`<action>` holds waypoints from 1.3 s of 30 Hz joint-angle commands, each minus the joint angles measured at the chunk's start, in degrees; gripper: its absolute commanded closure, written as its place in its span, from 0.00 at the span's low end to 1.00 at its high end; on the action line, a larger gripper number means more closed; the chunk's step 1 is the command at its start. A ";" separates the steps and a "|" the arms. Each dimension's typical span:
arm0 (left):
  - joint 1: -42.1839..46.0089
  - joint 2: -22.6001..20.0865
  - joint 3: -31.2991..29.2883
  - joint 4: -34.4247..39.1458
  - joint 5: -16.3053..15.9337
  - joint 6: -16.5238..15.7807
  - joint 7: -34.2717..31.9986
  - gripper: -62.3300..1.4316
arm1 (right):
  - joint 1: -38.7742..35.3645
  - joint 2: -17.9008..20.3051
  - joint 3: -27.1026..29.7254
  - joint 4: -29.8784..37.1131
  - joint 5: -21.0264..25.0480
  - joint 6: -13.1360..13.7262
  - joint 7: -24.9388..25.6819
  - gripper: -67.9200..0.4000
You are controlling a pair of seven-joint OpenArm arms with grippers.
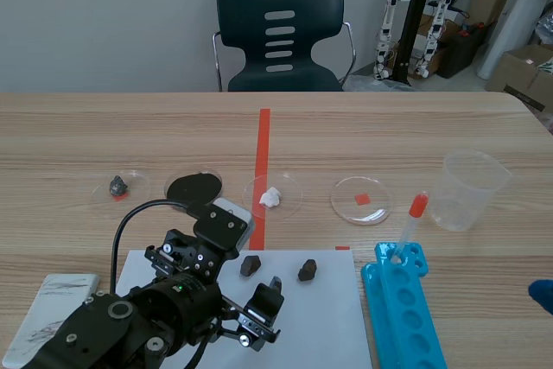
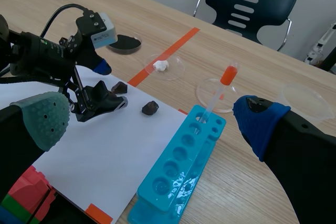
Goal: Put the middle mineral back
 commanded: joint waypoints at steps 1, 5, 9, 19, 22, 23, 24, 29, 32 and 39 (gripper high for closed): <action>0.52 -0.02 -0.20 1.60 -0.35 -0.20 -1.03 0.13 | -0.09 0.00 0.31 1.18 0.61 -0.02 0.85 0.00; 2.82 -0.50 -0.20 4.28 -0.33 -0.15 -3.28 0.13 | -0.09 0.00 0.31 1.18 0.61 -0.02 0.85 0.00; 4.79 -1.16 -0.22 7.54 -0.31 -0.11 -3.78 0.13 | -0.09 0.00 0.31 1.18 0.61 -0.02 0.85 0.00; 5.66 -1.77 -0.20 8.79 -0.33 -0.15 -3.78 0.13 | -0.09 0.00 0.31 1.18 0.61 -0.02 0.85 0.00; 5.66 -1.77 -0.20 8.79 -0.31 -0.15 -3.80 0.13 | -0.09 0.00 0.31 1.18 0.61 -0.02 0.85 0.00; 5.66 -1.77 -0.20 8.79 -0.31 -0.15 -3.80 0.13 | -0.09 0.00 0.31 1.18 0.61 -0.02 0.85 0.00; 5.64 -1.77 -0.20 8.79 -0.31 -0.15 -3.80 0.13 | -0.09 0.00 0.31 1.18 0.61 -0.02 0.85 0.00; 5.64 -1.77 -0.20 8.79 -0.31 -0.15 -3.80 0.13 | -0.09 0.00 0.31 1.18 0.61 -0.02 0.85 0.00; 5.64 -1.77 -0.20 8.79 -0.22 -0.15 -3.80 0.13 | -0.09 0.00 0.31 1.18 0.61 -0.02 0.85 0.00; 5.64 -1.77 -0.20 8.79 0.09 -0.15 -3.78 0.13 | -0.09 0.00 0.31 1.18 0.61 -0.02 0.85 0.00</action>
